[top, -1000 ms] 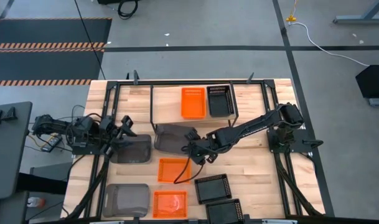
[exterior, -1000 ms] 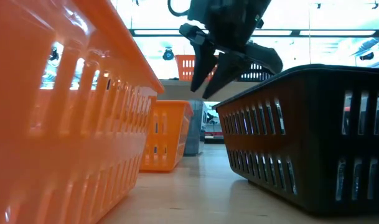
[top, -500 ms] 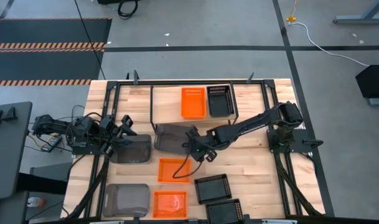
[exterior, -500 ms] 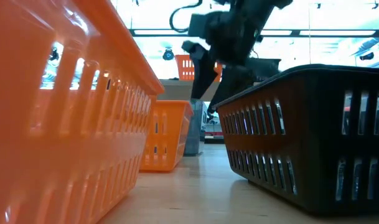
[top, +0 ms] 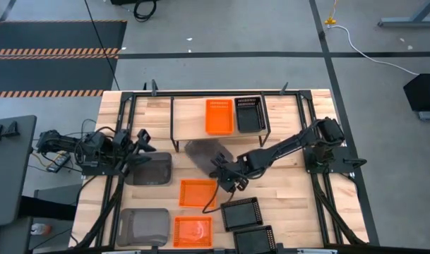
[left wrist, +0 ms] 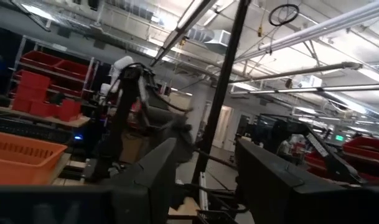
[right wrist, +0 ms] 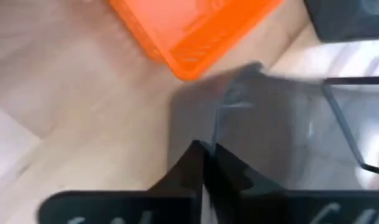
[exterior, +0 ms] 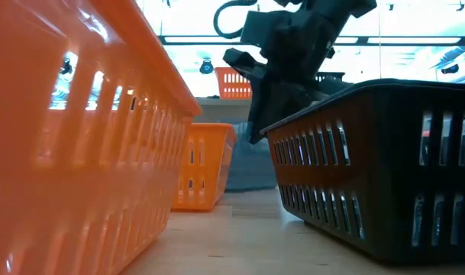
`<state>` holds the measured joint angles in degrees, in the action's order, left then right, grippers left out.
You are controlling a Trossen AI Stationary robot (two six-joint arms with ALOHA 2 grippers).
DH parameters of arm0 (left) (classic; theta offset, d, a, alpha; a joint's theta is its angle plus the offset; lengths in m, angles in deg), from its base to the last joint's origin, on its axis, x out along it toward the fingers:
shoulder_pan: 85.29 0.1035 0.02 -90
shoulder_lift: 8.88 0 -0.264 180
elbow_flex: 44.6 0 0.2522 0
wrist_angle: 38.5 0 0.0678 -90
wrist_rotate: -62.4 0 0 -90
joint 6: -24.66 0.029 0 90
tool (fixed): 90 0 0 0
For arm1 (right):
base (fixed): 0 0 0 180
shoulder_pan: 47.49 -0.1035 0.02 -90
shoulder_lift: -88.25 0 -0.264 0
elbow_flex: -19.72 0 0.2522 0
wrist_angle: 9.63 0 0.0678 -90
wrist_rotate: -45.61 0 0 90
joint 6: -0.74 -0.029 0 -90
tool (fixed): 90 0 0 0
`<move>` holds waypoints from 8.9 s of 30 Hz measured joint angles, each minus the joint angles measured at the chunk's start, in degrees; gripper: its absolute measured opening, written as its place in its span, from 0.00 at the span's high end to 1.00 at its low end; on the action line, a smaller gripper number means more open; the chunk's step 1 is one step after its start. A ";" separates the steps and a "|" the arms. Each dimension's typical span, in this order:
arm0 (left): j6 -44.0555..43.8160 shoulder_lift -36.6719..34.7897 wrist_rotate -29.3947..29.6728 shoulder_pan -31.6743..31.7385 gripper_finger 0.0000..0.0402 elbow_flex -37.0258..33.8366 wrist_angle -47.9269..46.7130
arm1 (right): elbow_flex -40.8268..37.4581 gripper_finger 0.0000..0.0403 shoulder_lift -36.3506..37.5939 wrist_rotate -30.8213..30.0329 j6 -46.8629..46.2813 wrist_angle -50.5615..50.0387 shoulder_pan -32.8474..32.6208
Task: Stack baskets on shelf by color
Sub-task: Put the top right black transparent bin on the shelf, then stack the top black transparent bin on the black transparent bin on the shelf
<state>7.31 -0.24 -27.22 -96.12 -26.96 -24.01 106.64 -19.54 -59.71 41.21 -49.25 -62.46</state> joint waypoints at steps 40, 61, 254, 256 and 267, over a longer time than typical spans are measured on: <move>1.51 -0.14 -4.82 -0.07 0.57 0.05 20.77 | 33.79 0.97 0.02 2.12 -13.21 -5.34 6.40; 7.54 0.84 -6.90 -0.04 0.57 -0.11 17.80 | 33.82 0.97 0.09 1.52 -18.14 -5.94 11.89; 18.45 45.29 63.93 -16.77 0.57 35.10 -23.20 | 0.31 0.66 4.72 10.49 -13.40 29.00 12.03; 20.54 46.45 64.16 -14.39 0.57 35.10 -22.07 | 0.33 0.66 4.74 11.26 -15.08 31.39 13.19; 12.04 55.03 39.17 -9.91 0.57 35.16 -20.39 | -2.86 0.66 4.76 19.54 -39.46 31.04 12.04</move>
<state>19.36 54.79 11.95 -106.04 8.20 -44.40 103.78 -14.78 -40.17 1.76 -18.21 -50.41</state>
